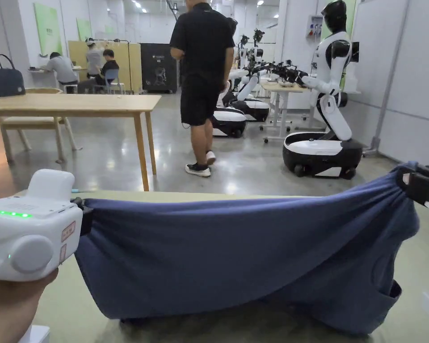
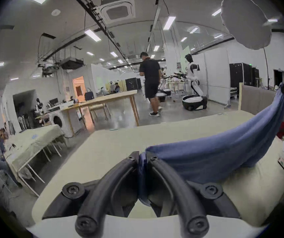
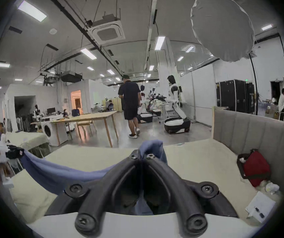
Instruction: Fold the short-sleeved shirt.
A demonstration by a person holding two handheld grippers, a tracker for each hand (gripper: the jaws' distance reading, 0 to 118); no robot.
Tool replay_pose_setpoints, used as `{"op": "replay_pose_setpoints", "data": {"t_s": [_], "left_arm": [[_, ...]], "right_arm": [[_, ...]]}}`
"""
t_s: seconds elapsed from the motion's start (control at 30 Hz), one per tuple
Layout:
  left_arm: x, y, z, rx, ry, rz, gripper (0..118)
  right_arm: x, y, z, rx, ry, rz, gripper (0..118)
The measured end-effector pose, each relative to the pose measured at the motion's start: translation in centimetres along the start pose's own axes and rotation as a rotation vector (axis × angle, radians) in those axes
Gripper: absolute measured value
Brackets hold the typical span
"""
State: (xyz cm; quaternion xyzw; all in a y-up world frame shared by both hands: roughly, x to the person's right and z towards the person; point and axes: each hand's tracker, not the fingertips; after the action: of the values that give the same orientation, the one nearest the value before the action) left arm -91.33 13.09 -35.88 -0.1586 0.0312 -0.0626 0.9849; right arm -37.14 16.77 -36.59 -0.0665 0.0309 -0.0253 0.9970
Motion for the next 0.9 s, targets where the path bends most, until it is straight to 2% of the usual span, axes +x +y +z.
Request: {"op": "replay_pose_setpoints", "data": {"t_s": [0.07,0.27,0.37,0.47,0.5,0.53,0.57,0.6,0.63,0.67,0.77,0.8,0.83,0.87,0.9], "left_arm": [[0.0,-2.0,2.5,-0.053,-0.056,-0.005,6],[-0.1,-11.3,9.5,-0.247,-0.123,-0.021,6],[-0.5,-17.2,11.5,-0.388,-0.151,-0.002,6],[-0.5,-22.0,12.4,-0.476,-0.16,0.026,7],[-0.5,-22.9,12.5,-0.485,-0.162,0.032,12],[-0.5,-23.7,12.8,-0.478,-0.16,0.048,28],[-0.5,-24.1,12.9,-0.469,-0.152,0.067,60],[-0.4,-24.1,13.1,-0.459,-0.144,0.074,107],[-0.3,-23.7,13.4,-0.418,-0.12,0.065,118],[-0.1,-23.3,13.9,-0.379,-0.091,0.048,118],[0.1,-21.4,16.1,-0.225,-0.073,0.06,117],[0.2,-20.8,16.9,-0.169,-0.068,0.069,117],[0.5,-20.5,17.6,-0.159,-0.042,0.054,116],[0.6,-20.5,18.2,-0.145,-0.032,0.044,110],[0.7,-20.7,18.6,-0.143,-0.032,0.04,75]], "right_arm": [[0.4,-1.8,3.2,-0.035,0.006,0.018,3],[1.0,-11.4,11.3,-0.288,0.033,0.07,3],[1.1,-18.0,13.8,-0.455,0.034,0.112,3],[1.0,-23.7,14.9,-0.591,0.019,0.11,3],[1.2,-25.1,14.9,-0.601,0.008,0.105,3],[1.2,-26.0,15.2,-0.611,0.001,0.099,5],[1.2,-26.5,15.4,-0.61,-0.001,0.082,17],[1.3,-26.5,15.6,-0.607,0.002,0.066,70],[1.3,-26.3,16.1,-0.581,0.008,0.045,111],[1.2,-25.6,16.3,-0.552,0.026,0.036,118],[-0.4,-23.3,17.3,-0.53,0.051,0.066,117],[-1.1,-22.1,18.2,-0.422,0.072,0.077,116],[-1.9,-21.5,18.6,-0.422,0.061,0.08,110],[-2.6,-21.3,18.9,-0.423,0.062,0.078,88],[-3.2,-21.4,19.3,-0.408,0.058,0.073,21]]}}
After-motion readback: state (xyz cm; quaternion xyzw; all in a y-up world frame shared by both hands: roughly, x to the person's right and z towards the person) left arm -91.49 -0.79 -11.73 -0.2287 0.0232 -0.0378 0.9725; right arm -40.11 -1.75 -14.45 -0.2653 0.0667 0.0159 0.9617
